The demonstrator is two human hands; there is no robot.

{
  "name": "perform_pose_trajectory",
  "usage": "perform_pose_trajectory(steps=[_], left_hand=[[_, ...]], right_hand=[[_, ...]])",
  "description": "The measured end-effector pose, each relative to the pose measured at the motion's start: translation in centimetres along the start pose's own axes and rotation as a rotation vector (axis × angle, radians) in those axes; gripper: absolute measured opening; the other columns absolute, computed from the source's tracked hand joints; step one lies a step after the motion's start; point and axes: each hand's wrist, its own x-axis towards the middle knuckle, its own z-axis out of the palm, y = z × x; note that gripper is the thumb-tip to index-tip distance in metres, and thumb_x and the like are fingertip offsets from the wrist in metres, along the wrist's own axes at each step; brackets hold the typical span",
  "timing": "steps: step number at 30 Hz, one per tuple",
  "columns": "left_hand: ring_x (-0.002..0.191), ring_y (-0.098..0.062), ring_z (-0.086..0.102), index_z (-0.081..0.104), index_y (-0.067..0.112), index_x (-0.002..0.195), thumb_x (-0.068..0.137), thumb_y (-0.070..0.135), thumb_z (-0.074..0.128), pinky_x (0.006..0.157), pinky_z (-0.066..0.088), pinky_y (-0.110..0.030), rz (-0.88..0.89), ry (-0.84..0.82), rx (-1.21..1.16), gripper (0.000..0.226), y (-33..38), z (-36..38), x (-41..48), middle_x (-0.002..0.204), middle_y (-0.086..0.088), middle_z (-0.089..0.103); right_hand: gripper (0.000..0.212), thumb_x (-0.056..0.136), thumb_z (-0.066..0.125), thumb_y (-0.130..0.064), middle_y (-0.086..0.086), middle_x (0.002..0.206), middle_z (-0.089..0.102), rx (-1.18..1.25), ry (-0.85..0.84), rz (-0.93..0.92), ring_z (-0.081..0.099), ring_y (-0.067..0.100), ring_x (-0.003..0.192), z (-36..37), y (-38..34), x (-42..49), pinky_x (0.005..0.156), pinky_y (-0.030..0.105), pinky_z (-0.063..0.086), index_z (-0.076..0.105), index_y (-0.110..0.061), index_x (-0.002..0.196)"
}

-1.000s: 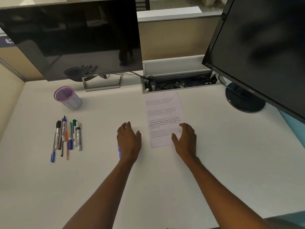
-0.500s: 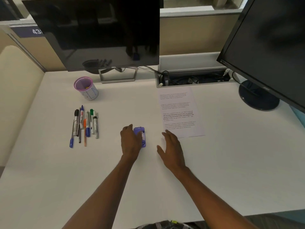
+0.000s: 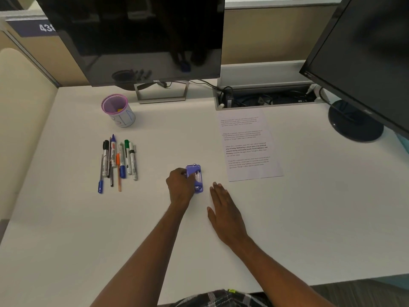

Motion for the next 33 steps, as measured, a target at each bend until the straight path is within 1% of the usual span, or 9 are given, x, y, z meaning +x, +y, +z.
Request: perform_pose_trajectory(steps=[5,10,13,14,18,20,23,30,33], left_hand=[[0.072,-0.015,0.067,0.067,0.014,0.092,0.090,0.006,0.075,0.064,0.055,-0.025,-0.063,-0.011,-0.086,0.012,-0.2,-0.3,0.6,0.087,-0.006,0.071],[0.071,-0.016,0.067,0.069,0.012,0.093,0.090,0.005,0.075,0.071,0.061,-0.033,-0.036,-0.024,-0.132,0.010,-0.6,-1.0,0.7,0.085,-0.007,0.071],[0.068,-0.012,0.066,0.070,0.012,0.092,0.090,0.005,0.075,0.062,0.056,-0.023,-0.019,-0.018,-0.131,0.009,-0.7,-1.3,0.7,0.083,-0.005,0.072],[0.068,-0.013,0.066,0.070,0.012,0.091,0.089,0.005,0.075,0.061,0.055,-0.022,-0.011,-0.018,-0.131,0.009,-0.7,-1.4,0.7,0.082,-0.005,0.072],[0.079,-0.028,0.072,0.072,0.007,0.093,0.089,0.003,0.074,0.073,0.063,-0.038,0.000,-0.036,-0.130,0.006,-0.8,-1.6,0.7,0.087,-0.012,0.075],[0.078,-0.026,0.071,0.072,0.008,0.095,0.089,0.005,0.074,0.068,0.062,-0.033,0.013,-0.039,-0.132,0.007,-1.0,-1.8,0.7,0.087,-0.010,0.075],[0.076,-0.019,0.069,0.072,0.012,0.095,0.091,0.008,0.075,0.064,0.057,-0.025,0.015,-0.031,-0.152,0.007,-1.2,-2.4,1.0,0.086,-0.007,0.074],[0.077,-0.022,0.069,0.076,0.006,0.107,0.093,0.009,0.073,0.071,0.058,-0.033,-0.061,0.038,-0.219,0.015,-2.9,-5.7,2.9,0.090,-0.013,0.077],[0.082,-0.025,0.071,0.075,0.006,0.111,0.093,0.010,0.074,0.076,0.062,-0.038,-0.094,0.059,-0.233,0.018,-3.7,-7.1,3.8,0.092,-0.012,0.077]], right_hand=[[0.064,0.099,0.060,-0.031,0.009,0.161,0.038,-0.037,0.007,0.008,0.035,0.022,0.149,0.4,-0.3,0.2,0.120,0.032,0.021,0.037,-0.008,0.154],[0.060,0.103,0.051,-0.028,0.009,0.164,0.031,-0.038,0.004,-0.008,0.028,0.022,0.153,0.3,-0.6,0.0,0.124,0.036,0.024,0.034,-0.006,0.156],[0.060,0.103,0.050,-0.027,0.009,0.165,0.030,-0.034,0.000,-0.004,0.026,0.021,0.154,0.1,-0.9,0.0,0.125,0.037,0.025,0.032,-0.006,0.156],[0.059,0.104,0.049,-0.027,0.009,0.165,0.028,-0.030,-0.004,-0.003,0.024,0.021,0.154,0.1,-1.0,0.0,0.126,0.037,0.023,0.031,-0.006,0.157],[0.058,0.104,0.047,-0.026,0.009,0.165,0.028,-0.041,-0.003,-0.007,0.023,0.021,0.155,-0.1,-1.0,-0.1,0.126,0.037,0.021,0.032,-0.005,0.156],[0.058,0.104,0.046,-0.025,0.009,0.166,0.027,-0.051,-0.011,-0.004,0.023,0.021,0.155,-0.1,-1.2,0.0,0.127,0.037,0.020,0.031,-0.005,0.157],[0.057,0.103,0.049,-0.022,0.010,0.165,0.030,-0.028,-0.006,0.015,0.025,0.023,0.154,-0.3,-1.6,0.1,0.126,0.038,0.021,0.034,-0.003,0.155],[0.053,0.100,0.055,-0.016,0.012,0.161,0.037,0.032,0.047,0.061,0.031,0.025,0.152,-0.7,-2.7,0.2,0.126,0.040,0.023,0.043,-0.001,0.150],[0.050,0.099,0.059,-0.018,0.012,0.157,0.044,0.063,0.083,0.109,0.037,0.027,0.148,-0.8,-3.5,0.5,0.124,0.040,0.028,0.050,-0.003,0.145]])
